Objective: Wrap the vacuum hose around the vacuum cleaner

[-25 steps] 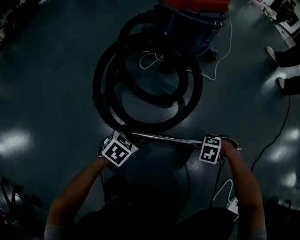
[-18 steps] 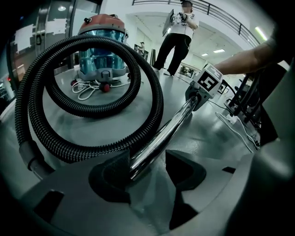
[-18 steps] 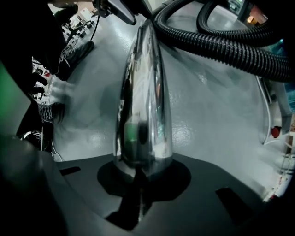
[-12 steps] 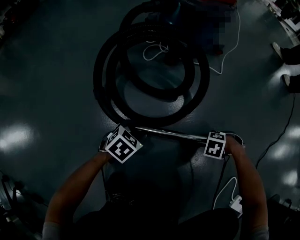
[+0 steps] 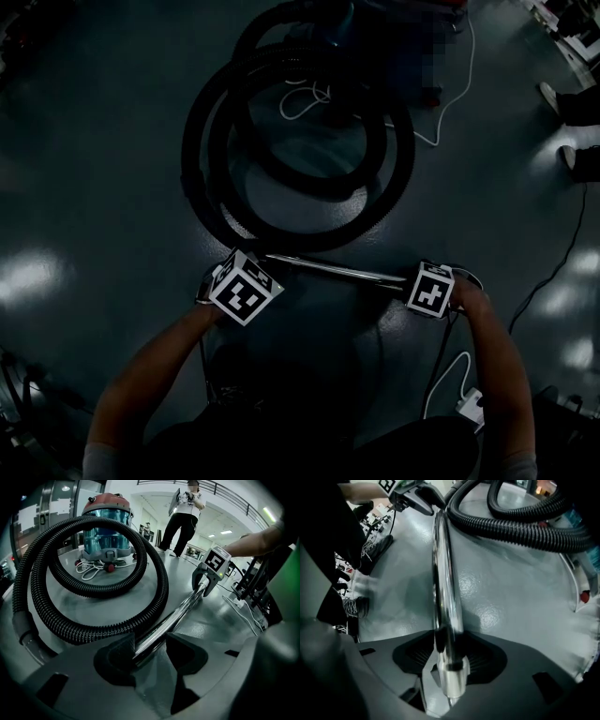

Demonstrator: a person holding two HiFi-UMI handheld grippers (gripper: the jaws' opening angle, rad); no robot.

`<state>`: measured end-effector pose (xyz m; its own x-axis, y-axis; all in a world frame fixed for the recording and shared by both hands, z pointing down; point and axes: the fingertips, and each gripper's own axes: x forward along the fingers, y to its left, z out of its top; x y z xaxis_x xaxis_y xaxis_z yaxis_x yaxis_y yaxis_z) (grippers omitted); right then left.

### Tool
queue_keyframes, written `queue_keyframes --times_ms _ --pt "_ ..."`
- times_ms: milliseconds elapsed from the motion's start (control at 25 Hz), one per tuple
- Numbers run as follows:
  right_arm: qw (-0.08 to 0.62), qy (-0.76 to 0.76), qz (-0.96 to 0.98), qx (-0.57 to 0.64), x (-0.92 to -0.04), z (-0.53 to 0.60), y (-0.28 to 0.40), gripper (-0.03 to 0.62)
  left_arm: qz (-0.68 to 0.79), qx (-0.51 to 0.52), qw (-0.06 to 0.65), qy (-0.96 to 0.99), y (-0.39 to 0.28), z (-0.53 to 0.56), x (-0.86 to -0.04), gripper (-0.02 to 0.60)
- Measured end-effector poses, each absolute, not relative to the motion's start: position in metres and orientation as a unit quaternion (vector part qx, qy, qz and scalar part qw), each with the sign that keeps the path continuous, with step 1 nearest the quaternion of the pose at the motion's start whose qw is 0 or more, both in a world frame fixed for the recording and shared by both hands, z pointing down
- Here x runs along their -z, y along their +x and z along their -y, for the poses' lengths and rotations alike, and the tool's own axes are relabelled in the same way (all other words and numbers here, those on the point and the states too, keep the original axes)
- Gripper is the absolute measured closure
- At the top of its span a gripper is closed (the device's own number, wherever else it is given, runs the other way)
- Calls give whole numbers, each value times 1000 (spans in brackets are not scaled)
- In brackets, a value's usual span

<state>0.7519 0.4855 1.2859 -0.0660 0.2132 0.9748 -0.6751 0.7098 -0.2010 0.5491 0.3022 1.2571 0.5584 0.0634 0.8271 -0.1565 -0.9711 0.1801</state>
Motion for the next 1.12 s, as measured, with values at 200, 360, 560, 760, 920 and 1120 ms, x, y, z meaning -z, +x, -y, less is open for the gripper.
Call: queue_keyframes --times_ms 200,360,560,760,920,1120 --pt "657 205 655 -312 -1280 -478 754 408 30 -467 116 876 555 -301 -1255 367" --pt "617 254 678 -307 -1266 -472 753 408 34 -469 116 875 553 -301 -1254 367" --pt "580 294 704 -285 -1249 -458 749 408 57 -449 114 884 553 -291 -1238 406" --pt "505 338 745 -274 -1196 -422 724 408 99 -433 95 891 538 -274 -1194 574" --pt "485 366 768 -201 -1132 -378 702 475 117 -413 102 897 521 -262 -1130 574" --pt "438 377 799 -168 -1029 -343 648 591 157 -378 116 905 493 -246 -1019 574"
